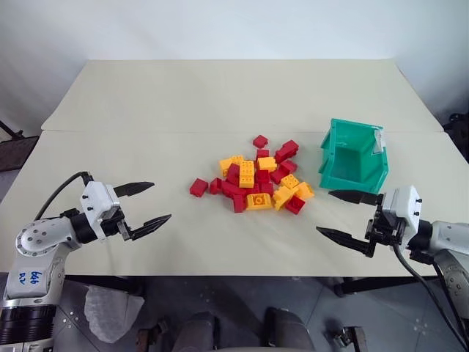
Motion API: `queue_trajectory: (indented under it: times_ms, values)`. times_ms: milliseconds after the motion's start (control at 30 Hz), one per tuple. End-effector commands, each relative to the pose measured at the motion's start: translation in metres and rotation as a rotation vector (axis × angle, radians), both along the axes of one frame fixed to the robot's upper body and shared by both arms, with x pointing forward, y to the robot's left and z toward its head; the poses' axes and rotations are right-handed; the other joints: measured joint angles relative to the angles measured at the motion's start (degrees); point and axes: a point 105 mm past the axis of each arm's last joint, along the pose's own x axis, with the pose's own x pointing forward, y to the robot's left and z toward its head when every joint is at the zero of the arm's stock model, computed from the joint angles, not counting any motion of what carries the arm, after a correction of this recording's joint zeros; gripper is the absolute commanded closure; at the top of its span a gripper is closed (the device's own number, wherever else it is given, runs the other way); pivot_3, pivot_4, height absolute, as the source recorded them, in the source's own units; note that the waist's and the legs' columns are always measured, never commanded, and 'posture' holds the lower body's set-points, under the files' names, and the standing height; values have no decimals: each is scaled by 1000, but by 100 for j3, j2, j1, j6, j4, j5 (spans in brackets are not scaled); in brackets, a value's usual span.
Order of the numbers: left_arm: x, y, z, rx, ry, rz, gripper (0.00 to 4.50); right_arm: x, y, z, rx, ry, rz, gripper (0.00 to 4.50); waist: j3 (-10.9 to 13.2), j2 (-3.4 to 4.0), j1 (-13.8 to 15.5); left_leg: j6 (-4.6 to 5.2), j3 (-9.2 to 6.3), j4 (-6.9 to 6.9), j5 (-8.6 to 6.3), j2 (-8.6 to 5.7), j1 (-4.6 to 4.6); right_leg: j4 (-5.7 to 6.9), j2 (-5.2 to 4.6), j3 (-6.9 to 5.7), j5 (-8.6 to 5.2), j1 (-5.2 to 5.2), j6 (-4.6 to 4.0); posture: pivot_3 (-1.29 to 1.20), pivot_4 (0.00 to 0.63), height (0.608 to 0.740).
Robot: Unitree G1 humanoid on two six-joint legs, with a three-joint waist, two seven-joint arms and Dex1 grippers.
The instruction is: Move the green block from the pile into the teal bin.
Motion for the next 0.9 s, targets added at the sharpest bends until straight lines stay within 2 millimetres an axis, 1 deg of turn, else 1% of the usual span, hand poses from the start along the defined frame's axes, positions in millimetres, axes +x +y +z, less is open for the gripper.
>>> queue_trajectory:
  times_ms: [33, 133, 267, 300, 400, 500, 633, 700, 767, 900]
  values:
    - [-4, -3, 9, -17, -21, -10, 0, 2, -1, 9, 28, -34, -11, 21, 0, 0, 1, 0, 0, 0, 0, 0, 0, 0, 0, 0, 0, 0, 0, 0, 150, 740]
    - [-6, -4, 15, -87, 7, -29, 0, 10, 7, 13, 88, -1, -21, 21, 0, 0, -2, 0, -1, 2, 0, 0, 0, 1, 0, 0, 0, 1, 0, 0, 150, 740]
    - [-13, -7, 10, -91, 54, -65, 0, 28, 26, 20, 132, 43, -36, 21, 0, 0, -41, -1, -1, 3, 0, 3, 2, 4, 0, 1, 0, -1, 0, 0, 150, 740]
    - [-14, -8, 10, -91, 54, -67, 0, 33, 33, 21, 106, 33, -24, 399, 0, 1, -57, -3, -1, 3, 1, 4, 2, 5, 1, 1, 0, -3, 0, 0, 150, 740]
    - [-16, -8, 10, -102, 56, -66, 0, 44, 46, 17, 34, 40, -10, 1250, 0, 1, -67, -4, -3, 3, 0, 4, -1, 9, 1, 0, 0, -6, -1, 0, 150, 740]
    - [-16, -8, 9, -104, 54, -57, 0, 51, 55, 11, -20, 69, 3, 2339, 0, 1, -27, -3, -5, 3, 0, 0, -3, 8, -1, 0, 0, -6, 0, 0, 150, 740]
    - [-16, -7, 9, -135, 38, -22, 0, 73, 69, 6, -84, 28, -59, 3668, 0, 1, -26, -3, -3, 3, 0, -1, -3, 6, -1, 0, 0, -6, 0, 0, 150, 740]
    - [-17, -8, 7, -159, 38, -7, 0, 83, 77, -1, -127, 28, -71, 4400, 0, 1, -35, -3, -4, 3, 0, 0, -3, 10, 0, -1, 0, -9, 0, 0, 150, 740]
    - [-18, -10, 4, -175, 40, 3, 0, 89, 92, -6, -139, 49, -43, 4456, 0, 1, -59, -4, -3, 3, 0, 0, -3, 11, 0, -1, 0, -9, 0, 0, 150, 740]
    - [-19, -15, 1, -199, 38, 15, 0, 103, 122, 1, -108, 28, -9, 4456, 0, 1, -151, -4, -7, 3, 1, 0, -4, 18, 0, -2, 1, -12, 0, 0, 150, 740]
